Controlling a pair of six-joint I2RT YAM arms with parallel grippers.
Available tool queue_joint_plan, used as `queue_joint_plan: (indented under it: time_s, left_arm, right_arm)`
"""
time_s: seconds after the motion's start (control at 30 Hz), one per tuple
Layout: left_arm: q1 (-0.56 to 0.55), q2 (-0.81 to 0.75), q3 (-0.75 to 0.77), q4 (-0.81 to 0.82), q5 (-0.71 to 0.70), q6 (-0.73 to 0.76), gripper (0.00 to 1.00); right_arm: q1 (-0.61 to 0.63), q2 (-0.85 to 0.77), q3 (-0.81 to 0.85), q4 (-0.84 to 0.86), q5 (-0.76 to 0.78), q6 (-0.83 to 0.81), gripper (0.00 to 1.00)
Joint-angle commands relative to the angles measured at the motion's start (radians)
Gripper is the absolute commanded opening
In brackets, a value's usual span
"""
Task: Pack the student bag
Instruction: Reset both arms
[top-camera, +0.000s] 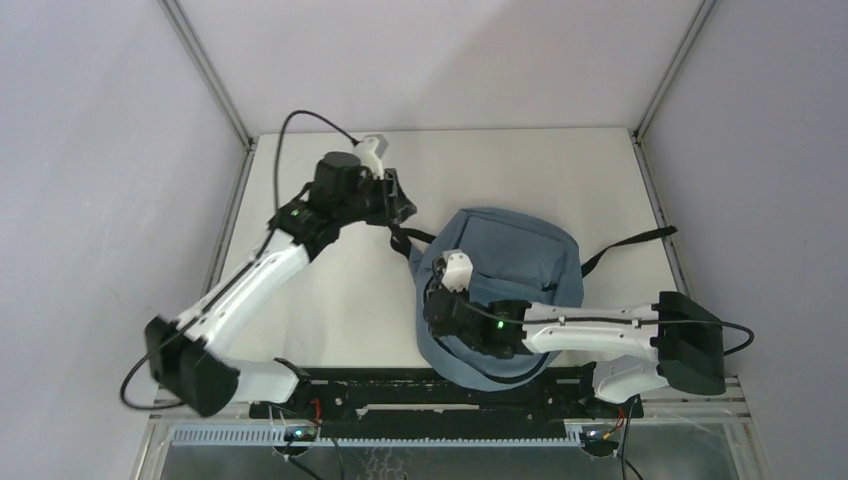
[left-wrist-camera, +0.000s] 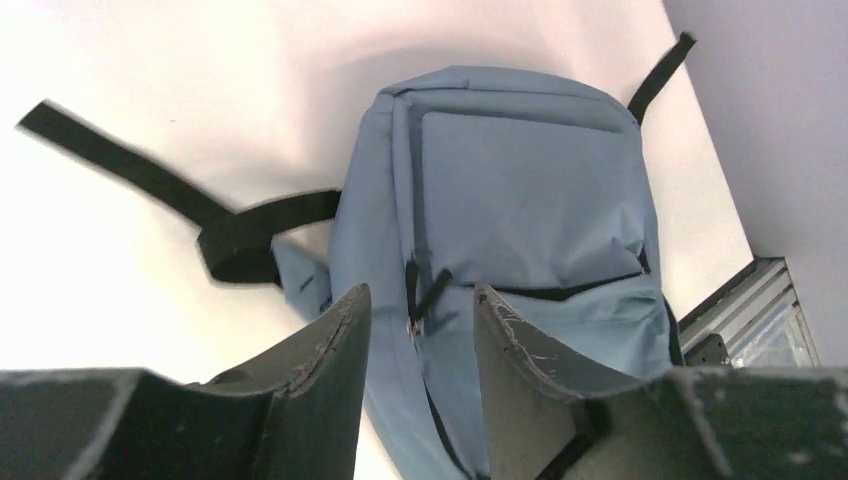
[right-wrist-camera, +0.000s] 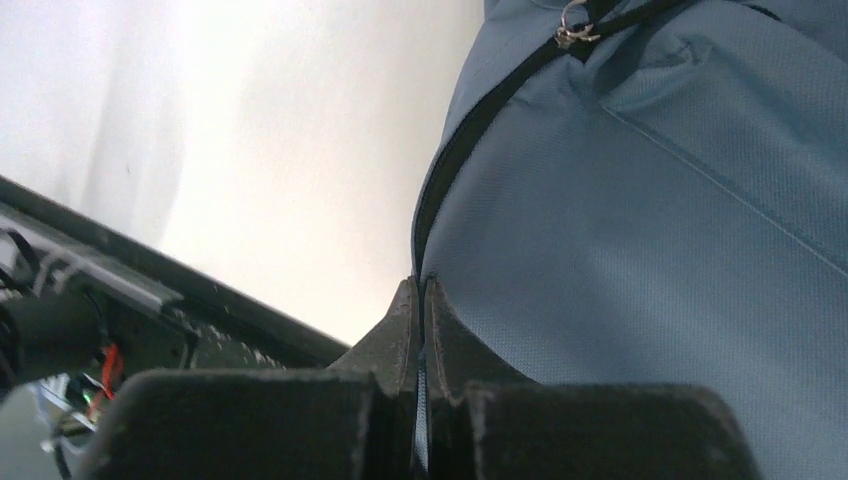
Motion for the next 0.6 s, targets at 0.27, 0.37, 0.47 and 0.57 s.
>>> queue_joint_plan:
  time_s: [0.27,0.37,0.47,0.57]
  left_arm:
    - [0.106,-0.48,-0.21,-0.206,-0.274,-0.058,0.61]
    - [0.107,-0.546,-0.218,-0.252,-0.32,-0.065,0.69]
    - [0.108,-0.612,-0.249,-0.264,-0.41,-0.1,0.84]
    - [0.109,-0.659,-0.285,-0.264,-0.467,-0.129,0.92]
  right_arm:
    - [-0.552,0.437,0.591,0.144,-0.29,-0.133,0.25]
    - [-0.602,0.571,0.914,-0.085,-0.378,-0.172,0.74]
    - [-0.582,0.522,0.927,-0.094,-0.325,-0.235,0.96]
    - [-0.548,0.372,0.753,0.003,-0.264,-0.287,1.0]
